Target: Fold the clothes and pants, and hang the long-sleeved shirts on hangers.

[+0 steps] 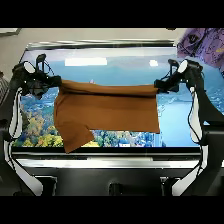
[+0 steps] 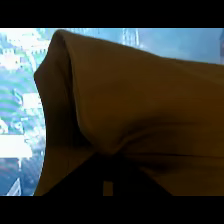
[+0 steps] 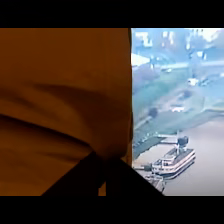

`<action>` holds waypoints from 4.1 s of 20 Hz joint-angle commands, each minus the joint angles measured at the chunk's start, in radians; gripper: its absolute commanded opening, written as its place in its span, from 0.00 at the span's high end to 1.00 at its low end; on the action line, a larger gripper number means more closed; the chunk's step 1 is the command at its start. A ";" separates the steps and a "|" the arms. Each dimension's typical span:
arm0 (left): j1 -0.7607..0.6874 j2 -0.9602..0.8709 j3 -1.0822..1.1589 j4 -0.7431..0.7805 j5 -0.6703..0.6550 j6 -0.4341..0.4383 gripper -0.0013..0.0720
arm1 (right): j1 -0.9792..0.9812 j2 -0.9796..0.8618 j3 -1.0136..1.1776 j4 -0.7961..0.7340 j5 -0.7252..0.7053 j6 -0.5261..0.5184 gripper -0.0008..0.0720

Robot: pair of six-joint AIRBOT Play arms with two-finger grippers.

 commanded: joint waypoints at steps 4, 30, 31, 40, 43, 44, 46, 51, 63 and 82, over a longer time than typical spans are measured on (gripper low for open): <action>-0.003 -0.011 -0.008 0.031 -0.172 -0.001 0.95 | 0.000 -0.061 -0.001 0.030 0.156 0.004 0.95; 0.370 0.975 -1.556 -0.525 0.112 0.180 0.07 | -0.484 0.540 -0.759 0.495 0.108 -0.284 0.25; 0.361 0.963 -1.556 -0.525 0.115 0.180 0.07 | -0.484 0.540 -0.759 0.498 0.105 -0.278 0.25; 0.245 0.798 -1.553 -0.684 0.183 0.243 0.08 | -0.484 0.540 -0.759 0.502 0.100 -0.270 0.25; 0.240 0.785 -1.553 -0.697 0.172 0.243 0.78 | -0.484 0.540 -0.759 0.475 0.100 -0.270 0.25; 0.241 0.786 -1.552 -0.697 0.169 0.242 0.95 | -0.484 0.540 -0.760 0.458 0.100 -0.270 0.25; 0.241 0.786 -1.550 -0.697 0.163 0.243 0.95 | -0.484 0.539 -0.782 0.415 0.098 -0.272 0.25; 0.241 0.786 -1.550 -0.697 0.162 0.242 0.95 | -0.484 0.539 -0.967 0.456 0.036 -0.359 0.23; 0.241 0.786 -1.550 -0.697 0.138 0.231 0.95 | -0.476 0.431 -1.147 0.674 -0.117 -0.517 0.23; 0.241 1.158 -1.350 -0.174 -0.243 -0.170 0.96 | -0.293 0.753 -1.129 0.273 0.025 -0.122 0.95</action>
